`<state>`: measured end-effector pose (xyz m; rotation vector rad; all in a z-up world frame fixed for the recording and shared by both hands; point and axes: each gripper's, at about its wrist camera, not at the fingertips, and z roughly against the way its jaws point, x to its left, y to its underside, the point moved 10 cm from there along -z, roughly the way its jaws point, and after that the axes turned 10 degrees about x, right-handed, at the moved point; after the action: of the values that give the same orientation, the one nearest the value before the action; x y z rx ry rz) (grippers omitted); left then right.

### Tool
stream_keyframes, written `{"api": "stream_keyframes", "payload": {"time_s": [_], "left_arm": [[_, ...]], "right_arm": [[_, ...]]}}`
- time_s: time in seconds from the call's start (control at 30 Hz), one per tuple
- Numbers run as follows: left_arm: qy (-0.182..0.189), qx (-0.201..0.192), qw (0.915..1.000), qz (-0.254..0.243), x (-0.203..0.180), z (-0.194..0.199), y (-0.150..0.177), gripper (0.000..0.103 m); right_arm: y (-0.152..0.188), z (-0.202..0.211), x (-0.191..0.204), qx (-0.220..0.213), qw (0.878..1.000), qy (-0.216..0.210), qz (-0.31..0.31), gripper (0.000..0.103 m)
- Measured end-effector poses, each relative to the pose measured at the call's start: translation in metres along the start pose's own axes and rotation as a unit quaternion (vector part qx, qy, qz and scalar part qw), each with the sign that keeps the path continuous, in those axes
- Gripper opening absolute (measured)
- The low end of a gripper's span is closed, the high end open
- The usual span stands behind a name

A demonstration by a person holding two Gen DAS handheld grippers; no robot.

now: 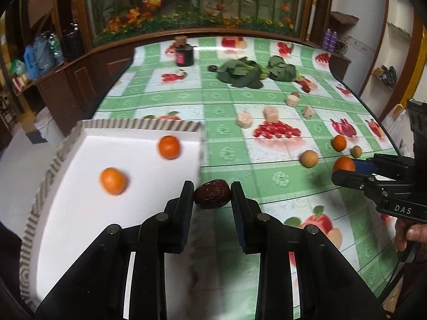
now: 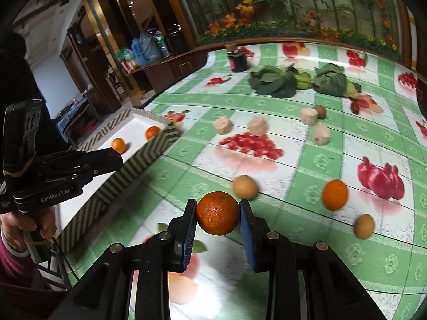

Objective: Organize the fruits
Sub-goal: 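Grasp the red date with the left gripper while the right gripper grasps an orange, then carry the red date and the orange over the white tray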

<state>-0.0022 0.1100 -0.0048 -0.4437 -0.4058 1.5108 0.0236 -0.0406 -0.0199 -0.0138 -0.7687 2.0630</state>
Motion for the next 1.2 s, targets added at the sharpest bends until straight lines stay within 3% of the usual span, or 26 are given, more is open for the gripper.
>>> {"api": "stream_keyframes", "payload": {"time_s": [0.67, 0.97, 1.2], "left_arm": [[-0.053, -0.015, 0.9956, 0.076, 0.096, 0.026, 0.024, 0.028], [-0.055, 0.008, 0.9922, 0.111, 0.132, 0.015, 0.037, 0.028], [-0.040, 0.021, 0.9922, 0.116, 0.132, 0.003, 0.031, 0.028]], "right_arm": [[-0.038, -0.025, 0.111, 0.008, 0.995, -0.036, 0.092, 0.031], [-0.061, -0.059, 0.149, 0.030, 0.990, -0.055, 0.127, 0.030], [-0.074, -0.094, 0.161, 0.054, 0.988, -0.049, 0.139, 0.031]]}}
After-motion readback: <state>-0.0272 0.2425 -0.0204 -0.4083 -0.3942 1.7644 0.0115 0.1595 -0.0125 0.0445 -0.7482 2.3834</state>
